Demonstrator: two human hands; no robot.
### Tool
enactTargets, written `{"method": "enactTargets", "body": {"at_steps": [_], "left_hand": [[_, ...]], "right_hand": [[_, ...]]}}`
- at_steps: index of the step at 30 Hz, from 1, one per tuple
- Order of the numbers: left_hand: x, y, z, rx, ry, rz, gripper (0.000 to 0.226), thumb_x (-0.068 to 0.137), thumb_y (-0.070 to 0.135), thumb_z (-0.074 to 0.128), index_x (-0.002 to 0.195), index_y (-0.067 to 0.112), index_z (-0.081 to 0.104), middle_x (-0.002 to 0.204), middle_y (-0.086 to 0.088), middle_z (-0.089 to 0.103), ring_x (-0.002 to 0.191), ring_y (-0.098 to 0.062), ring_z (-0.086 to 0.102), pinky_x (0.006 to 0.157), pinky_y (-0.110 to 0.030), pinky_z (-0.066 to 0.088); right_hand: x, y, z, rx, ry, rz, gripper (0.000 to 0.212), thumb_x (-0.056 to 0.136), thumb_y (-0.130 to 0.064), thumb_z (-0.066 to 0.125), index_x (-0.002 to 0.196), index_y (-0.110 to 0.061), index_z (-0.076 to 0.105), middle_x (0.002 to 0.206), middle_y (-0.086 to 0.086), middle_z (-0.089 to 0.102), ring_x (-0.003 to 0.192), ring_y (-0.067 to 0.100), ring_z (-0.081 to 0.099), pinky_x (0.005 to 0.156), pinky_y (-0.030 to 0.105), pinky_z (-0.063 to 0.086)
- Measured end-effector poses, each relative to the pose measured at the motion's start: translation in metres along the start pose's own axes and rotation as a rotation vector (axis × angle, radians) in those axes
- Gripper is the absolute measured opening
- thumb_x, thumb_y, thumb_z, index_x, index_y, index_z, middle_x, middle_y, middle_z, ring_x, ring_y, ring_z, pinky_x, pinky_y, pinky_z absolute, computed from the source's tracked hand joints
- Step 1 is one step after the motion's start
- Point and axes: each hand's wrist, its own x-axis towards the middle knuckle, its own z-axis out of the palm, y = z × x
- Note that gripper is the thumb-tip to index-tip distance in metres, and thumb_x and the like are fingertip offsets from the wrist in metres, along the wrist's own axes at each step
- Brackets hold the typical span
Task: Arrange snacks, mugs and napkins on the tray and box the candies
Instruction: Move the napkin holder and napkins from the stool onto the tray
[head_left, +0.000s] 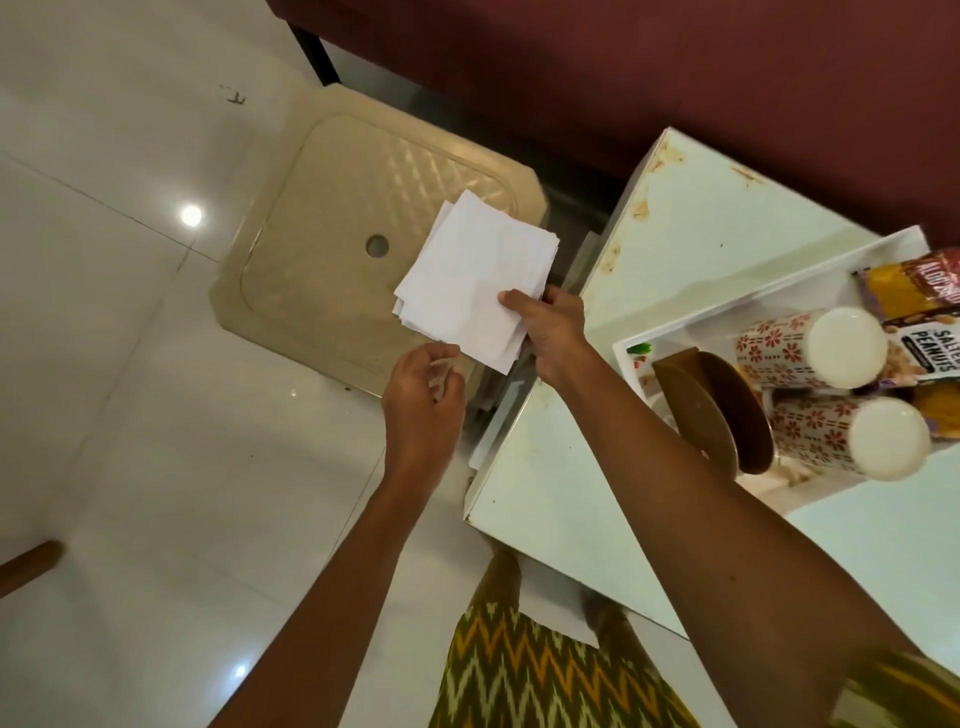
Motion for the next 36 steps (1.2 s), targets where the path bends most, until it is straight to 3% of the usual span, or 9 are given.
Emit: {"method": "enactTargets", "body": {"at_steps": [5,8,12,16,18,22,29,32,36], "left_hand": [[0.004,0.003,0.004,-0.094,0.032,0.000,0.024,0.090,0.019,0.053,0.112,0.010,0.054,0.100,0.007,0.057,0.082,0.004,0.057,0.059,0.003,0.040],[0.008,0.009,0.008,-0.228,0.014,-0.146,0.043,0.090,0.041,0.048,0.123,0.013,0.045,0.112,0.003,0.057,0.091,-0.005,0.057,0.062,-0.008,0.048],[0.012,0.018,0.010,-0.502,-0.394,-0.438,0.053,0.079,0.055,0.054,0.121,0.022,0.056,0.120,0.000,0.066,0.107,-0.018,0.063,0.088,-0.038,0.053],[-0.004,0.023,0.016,-0.649,-0.688,-0.634,0.045,0.066,0.033,0.072,0.107,0.015,0.067,0.110,-0.005,0.071,0.100,-0.022,0.068,0.073,-0.037,0.058],[-0.012,0.025,0.023,-0.531,-0.674,-0.622,0.042,0.063,0.023,0.072,0.104,0.012,0.067,0.103,-0.005,0.073,0.093,-0.019,0.070,0.068,-0.031,0.059],[-0.027,0.034,0.039,-0.337,-0.632,-0.457,0.024,0.072,0.013,0.069,0.096,0.017,0.067,0.093,0.003,0.074,0.077,-0.010,0.071,0.064,-0.023,0.058],[-0.045,0.054,0.060,-0.251,-0.616,-0.283,0.023,0.079,0.005,0.064,0.097,0.020,0.068,0.090,0.006,0.074,0.082,-0.010,0.069,0.073,-0.026,0.056],[-0.049,0.060,0.070,-0.342,-0.653,-0.323,0.027,0.082,-0.005,0.055,0.079,0.016,0.072,0.073,0.005,0.075,0.067,-0.007,0.068,0.059,-0.018,0.056],[-0.054,0.067,0.083,-0.369,-0.727,-0.378,0.045,0.085,-0.006,0.045,0.059,0.015,0.074,0.065,0.005,0.074,0.056,-0.002,0.063,0.051,-0.010,0.050]], "right_hand": [[-0.028,-0.012,-0.020,0.031,-0.079,-0.070,0.029,0.079,-0.006,0.068,0.104,-0.014,0.056,0.106,0.004,0.063,0.093,0.022,0.062,0.083,0.038,0.055],[-0.053,-0.015,-0.047,0.069,-0.159,-0.088,0.035,0.078,-0.004,0.068,0.110,-0.012,0.057,0.107,0.004,0.065,0.097,0.023,0.063,0.082,0.037,0.056],[-0.081,-0.010,-0.089,0.152,-0.277,-0.069,0.034,0.076,0.003,0.067,0.106,-0.011,0.061,0.108,0.009,0.067,0.095,0.024,0.065,0.081,0.034,0.057],[-0.097,0.001,-0.126,0.128,-0.308,-0.041,0.039,0.070,-0.002,0.072,0.107,-0.010,0.062,0.105,0.008,0.070,0.096,0.025,0.067,0.081,0.038,0.057],[-0.101,0.003,-0.143,0.019,-0.251,-0.055,0.042,0.070,-0.005,0.074,0.110,-0.011,0.061,0.107,0.008,0.069,0.098,0.026,0.066,0.081,0.041,0.057],[-0.106,0.004,-0.175,-0.126,-0.192,-0.127,0.041,0.068,-0.006,0.077,0.104,-0.017,0.061,0.098,-0.003,0.070,0.086,0.013,0.068,0.066,0.025,0.058],[-0.113,0.014,-0.222,0.216,-0.230,-0.117,0.031,0.057,-0.011,0.074,0.088,-0.016,0.071,0.084,-0.005,0.074,0.076,0.010,0.069,0.056,0.023,0.053],[-0.116,0.018,-0.237,0.280,-0.240,-0.125,0.018,0.065,-0.002,0.068,0.073,-0.017,0.071,0.070,-0.008,0.072,0.066,0.005,0.067,0.052,0.020,0.053],[-0.120,0.023,-0.255,0.321,-0.258,-0.106,0.053,0.083,0.015,0.041,0.054,-0.021,0.068,0.070,-0.006,0.070,0.068,0.010,0.064,0.051,0.019,0.052]]}}
